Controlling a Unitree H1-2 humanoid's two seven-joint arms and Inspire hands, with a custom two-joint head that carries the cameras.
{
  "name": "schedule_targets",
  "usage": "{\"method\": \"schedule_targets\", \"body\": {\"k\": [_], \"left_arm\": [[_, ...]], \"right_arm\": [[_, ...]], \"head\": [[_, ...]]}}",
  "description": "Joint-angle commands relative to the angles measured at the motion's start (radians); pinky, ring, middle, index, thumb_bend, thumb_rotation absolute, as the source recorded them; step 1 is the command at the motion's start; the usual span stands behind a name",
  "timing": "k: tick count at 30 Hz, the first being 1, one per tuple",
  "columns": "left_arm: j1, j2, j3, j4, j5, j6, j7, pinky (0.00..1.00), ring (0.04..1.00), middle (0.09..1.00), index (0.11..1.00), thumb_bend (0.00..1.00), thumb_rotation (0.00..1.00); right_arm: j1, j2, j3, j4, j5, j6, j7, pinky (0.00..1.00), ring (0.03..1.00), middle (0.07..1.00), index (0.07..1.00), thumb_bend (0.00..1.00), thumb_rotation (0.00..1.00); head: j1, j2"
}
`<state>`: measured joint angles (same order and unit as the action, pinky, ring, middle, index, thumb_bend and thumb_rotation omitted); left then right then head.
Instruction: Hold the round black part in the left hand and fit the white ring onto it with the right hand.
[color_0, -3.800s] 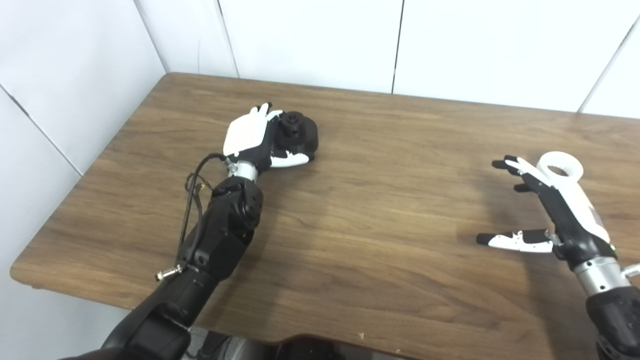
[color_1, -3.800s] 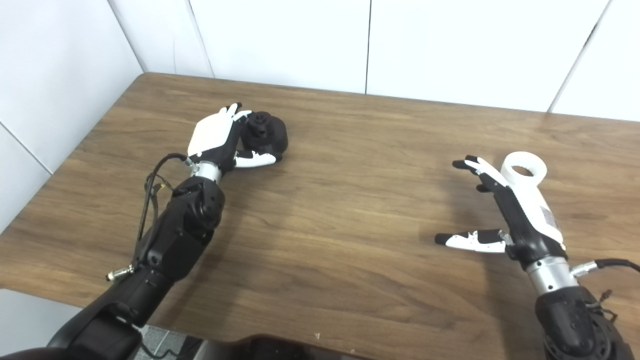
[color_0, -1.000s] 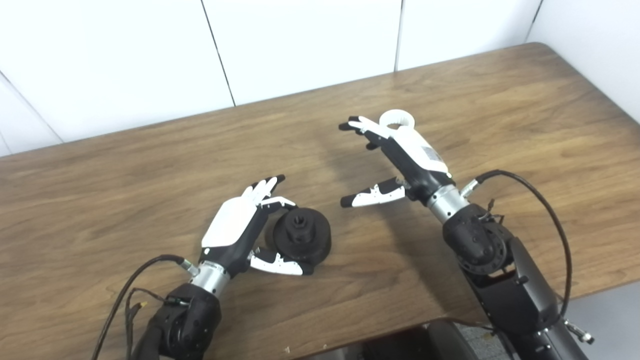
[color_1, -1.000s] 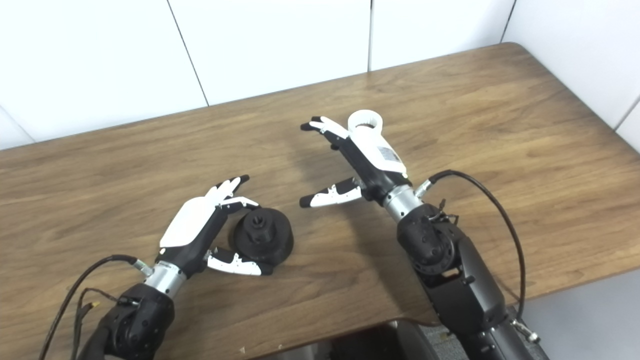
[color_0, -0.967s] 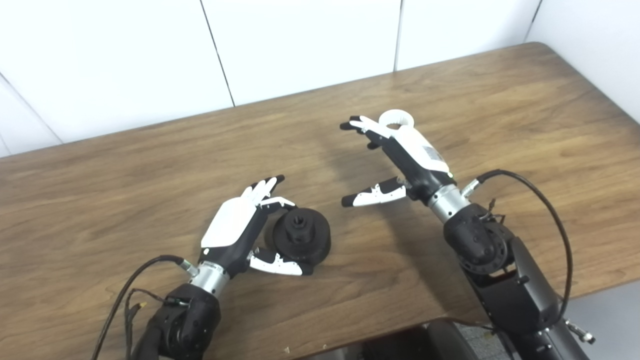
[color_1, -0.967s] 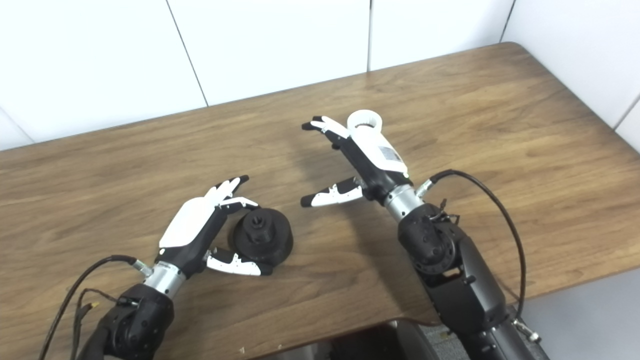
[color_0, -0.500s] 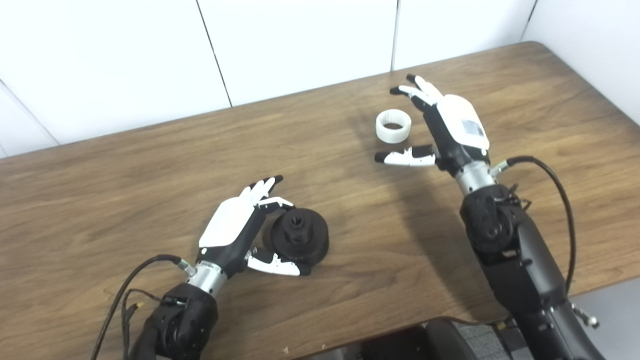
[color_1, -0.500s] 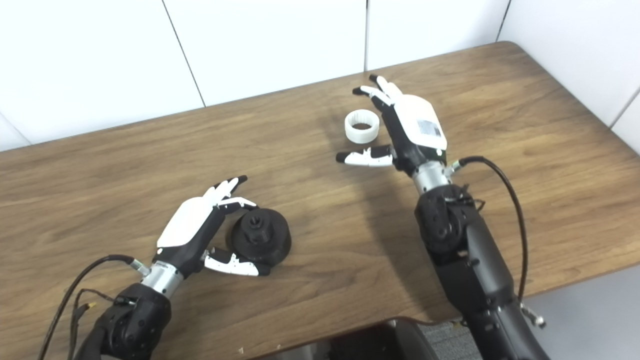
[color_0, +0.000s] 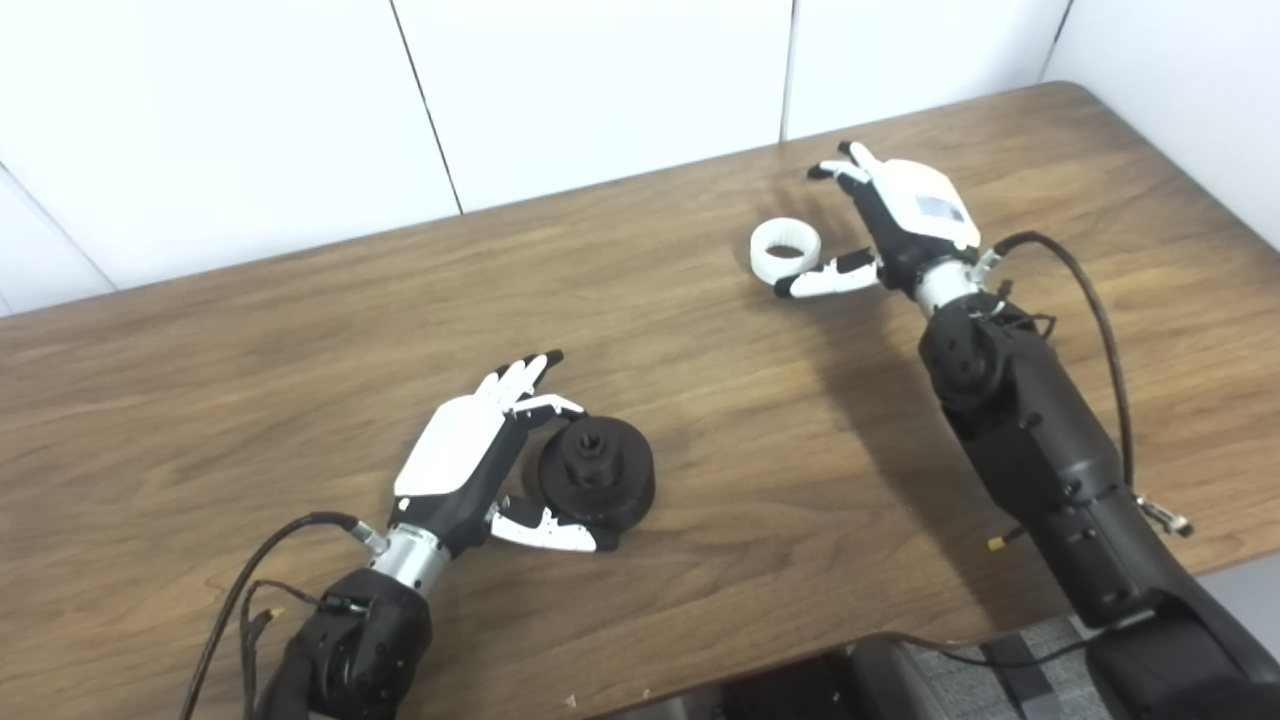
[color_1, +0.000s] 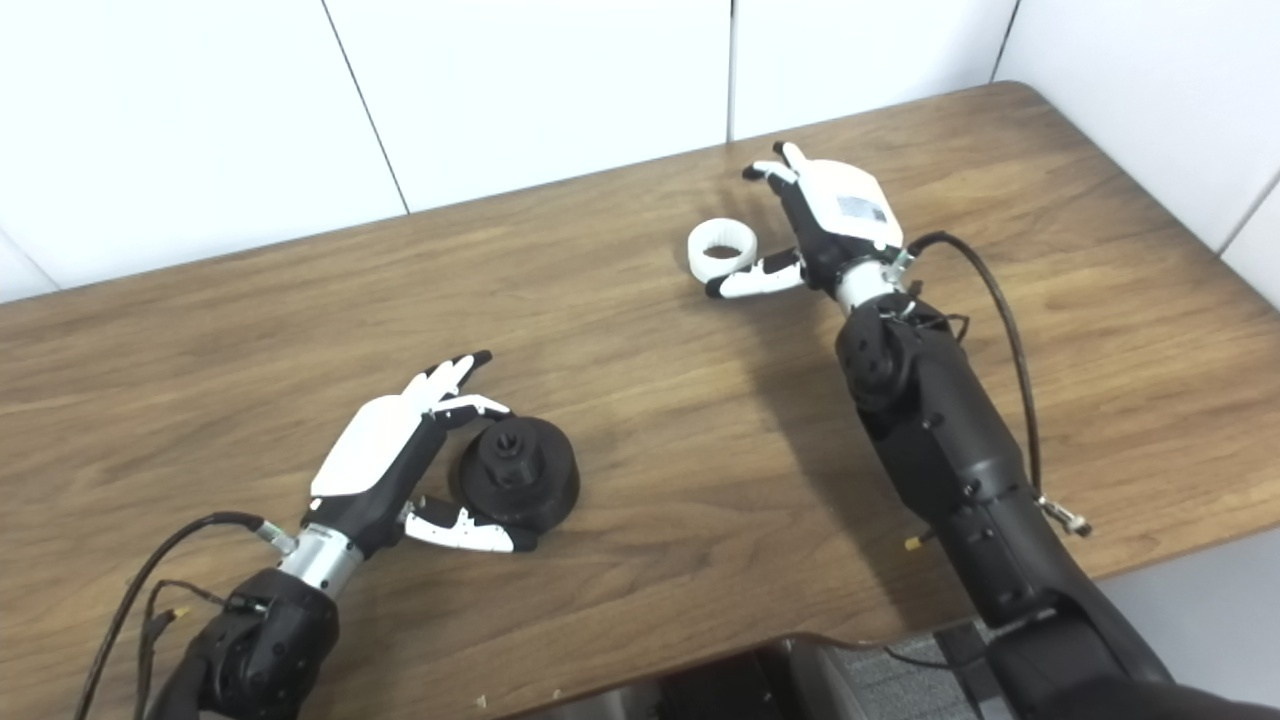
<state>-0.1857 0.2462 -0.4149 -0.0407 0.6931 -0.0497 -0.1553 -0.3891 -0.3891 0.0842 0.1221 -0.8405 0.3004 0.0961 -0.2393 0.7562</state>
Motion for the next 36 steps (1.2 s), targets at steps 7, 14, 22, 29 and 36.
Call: {"method": "schedule_targets", "body": {"k": [7,14,22,29,36], "left_arm": [[-0.006,0.008,0.014,-0.022,0.02,0.021,-0.013,1.0,1.0,1.0,0.616,1.0,0.38],[-0.008,0.007,0.018,-0.014,0.012,0.009,-0.006,1.0,1.0,1.0,0.613,1.0,0.39],[-0.009,0.008,0.023,-0.017,0.012,0.008,-0.009,1.0,1.0,1.0,0.613,1.0,0.38],[-0.007,0.01,0.028,-0.027,0.01,0.014,-0.018,1.0,1.0,1.0,0.613,1.0,0.39],[-0.006,0.013,0.029,-0.032,0.016,0.014,-0.021,1.0,1.0,1.0,0.614,0.99,0.39]], "right_arm": [[-0.114,-0.056,0.076,0.064,-0.005,0.045,0.077,0.85,0.979,1.0,0.896,1.0,0.61],[-0.117,-0.05,0.107,0.067,0.008,0.059,0.095,0.9,0.981,1.0,0.88,1.0,0.62],[-0.112,-0.037,0.116,0.073,0.024,0.03,0.039,0.87,0.955,0.991,0.783,0.94,0.5],[-0.103,-0.029,0.118,0.078,0.04,0.011,-0.028,0.87,0.924,0.954,0.678,0.79,0.34],[-0.099,-0.035,0.121,0.078,0.045,0.004,-0.044,0.88,0.916,0.949,0.662,0.75,0.32]], "head": [[0.011,0.003],[0.016,0.004],[0.026,0.009],[0.027,0.011],[0.032,0.014]]}}
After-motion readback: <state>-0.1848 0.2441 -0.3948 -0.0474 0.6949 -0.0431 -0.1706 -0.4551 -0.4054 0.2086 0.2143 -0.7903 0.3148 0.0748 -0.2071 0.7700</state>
